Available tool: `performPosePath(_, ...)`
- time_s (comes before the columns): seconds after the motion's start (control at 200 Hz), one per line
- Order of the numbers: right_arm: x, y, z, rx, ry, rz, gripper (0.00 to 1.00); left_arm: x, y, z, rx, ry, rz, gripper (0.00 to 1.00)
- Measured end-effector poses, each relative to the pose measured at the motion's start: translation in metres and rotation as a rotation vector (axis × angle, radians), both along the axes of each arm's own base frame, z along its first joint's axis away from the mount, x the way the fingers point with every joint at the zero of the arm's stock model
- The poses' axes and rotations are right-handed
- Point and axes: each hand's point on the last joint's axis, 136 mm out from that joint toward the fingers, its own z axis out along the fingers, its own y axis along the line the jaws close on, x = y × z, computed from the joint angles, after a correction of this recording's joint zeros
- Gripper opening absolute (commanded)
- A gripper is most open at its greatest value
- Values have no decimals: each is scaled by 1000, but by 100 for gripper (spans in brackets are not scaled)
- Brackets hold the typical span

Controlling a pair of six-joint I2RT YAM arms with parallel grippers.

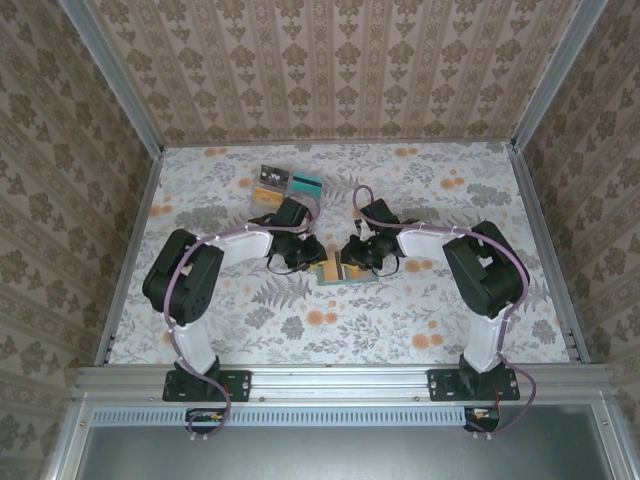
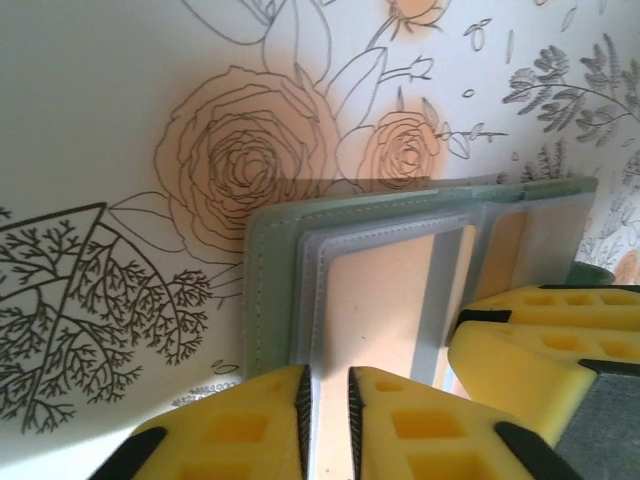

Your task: Take the credit cards out of the card holder

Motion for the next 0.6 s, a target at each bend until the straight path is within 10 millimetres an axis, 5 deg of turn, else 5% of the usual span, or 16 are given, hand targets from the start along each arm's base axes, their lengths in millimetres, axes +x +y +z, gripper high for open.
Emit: performPosePath(0.6, 0, 0, -1, 128, -2, -10, 15, 1, -1, -7, 8, 15, -2, 13)
